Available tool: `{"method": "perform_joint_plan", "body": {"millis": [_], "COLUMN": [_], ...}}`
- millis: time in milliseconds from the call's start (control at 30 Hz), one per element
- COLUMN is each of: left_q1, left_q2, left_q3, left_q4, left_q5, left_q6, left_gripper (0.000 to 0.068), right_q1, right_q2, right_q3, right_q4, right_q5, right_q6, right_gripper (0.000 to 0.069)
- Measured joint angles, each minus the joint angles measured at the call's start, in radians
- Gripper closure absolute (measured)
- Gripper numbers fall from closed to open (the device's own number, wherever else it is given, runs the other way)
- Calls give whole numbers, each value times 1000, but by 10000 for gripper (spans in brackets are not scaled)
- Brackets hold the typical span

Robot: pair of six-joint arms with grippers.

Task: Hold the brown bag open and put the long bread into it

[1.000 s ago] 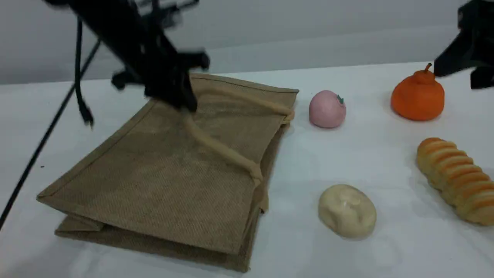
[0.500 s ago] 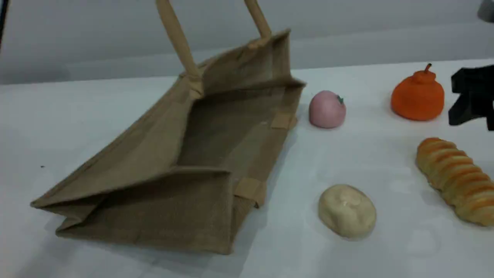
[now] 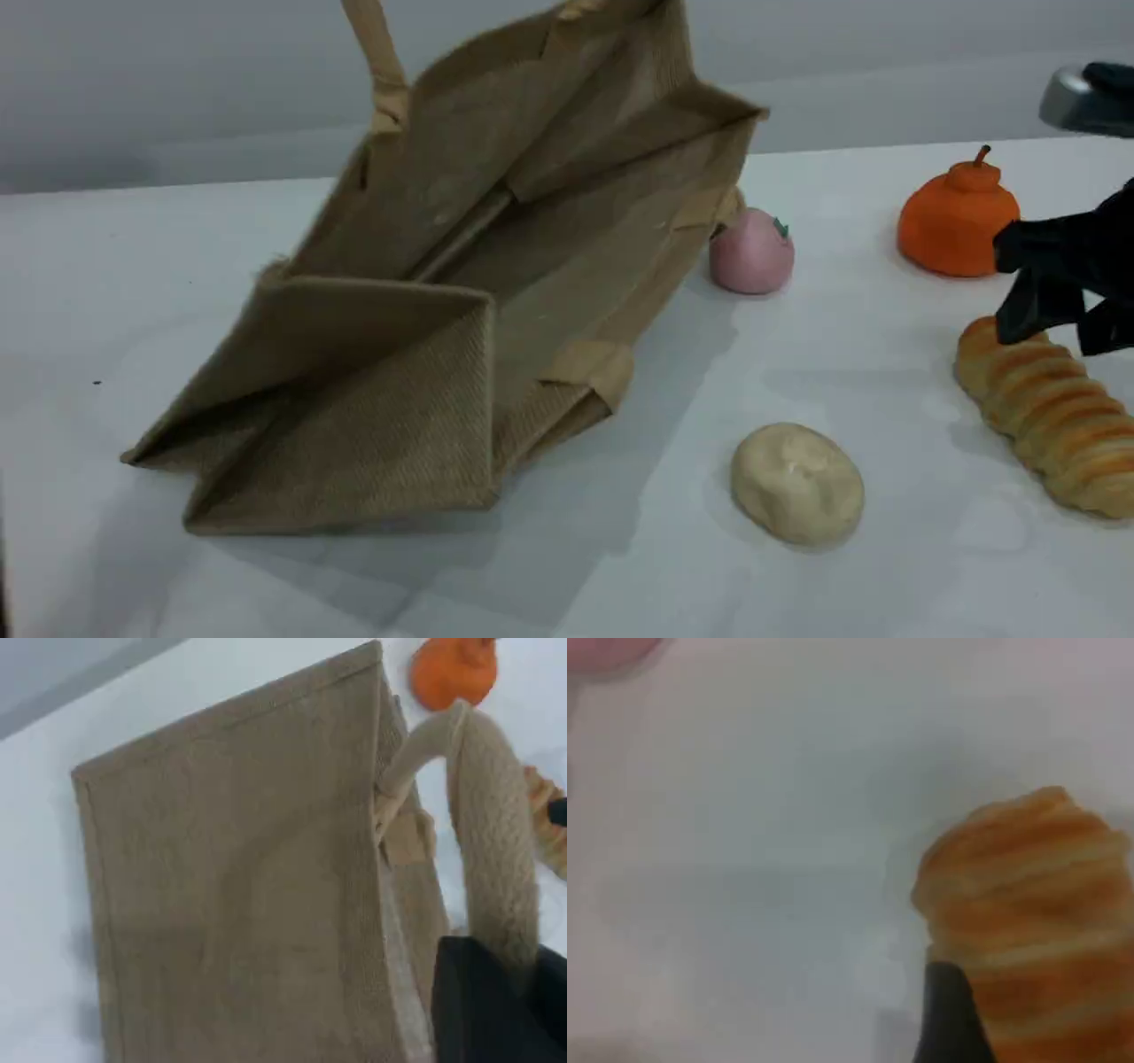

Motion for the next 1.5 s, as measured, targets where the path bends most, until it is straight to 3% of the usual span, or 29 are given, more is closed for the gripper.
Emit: {"method": "perform_joint_plan", "body": {"millis": [533, 767, 867, 1033, 1233, 1500], "left_q1": [-3, -40, -40, -41, -41, -41], "left_q2": [-14, -14, -14, -14, -14, -14], "left_q3": [1, 1, 1, 1, 1, 1], "left_q4": [-51, -49, -48, -46, -45, -44], "left_q5": [-1, -2, -2, -2, -2, -2], "left_q6": [25, 31, 31, 31, 32, 44], "left_gripper": [594, 594, 594, 594, 594, 594], "right_q1": [1, 1, 1, 0, -1, 0], "right_q2": [84, 133, 144, 145, 78, -187], "right_q3": [-10, -12, -12, -12, -3, -6], "right_q4": [0, 0, -3, -4, -7, -14], "right_q5": [-43, -46, -42, -36, 52, 213], "right_q6": [-26, -28, -41, -43, -40, -32], "right_gripper": [302, 311, 360, 526, 568, 610]}}
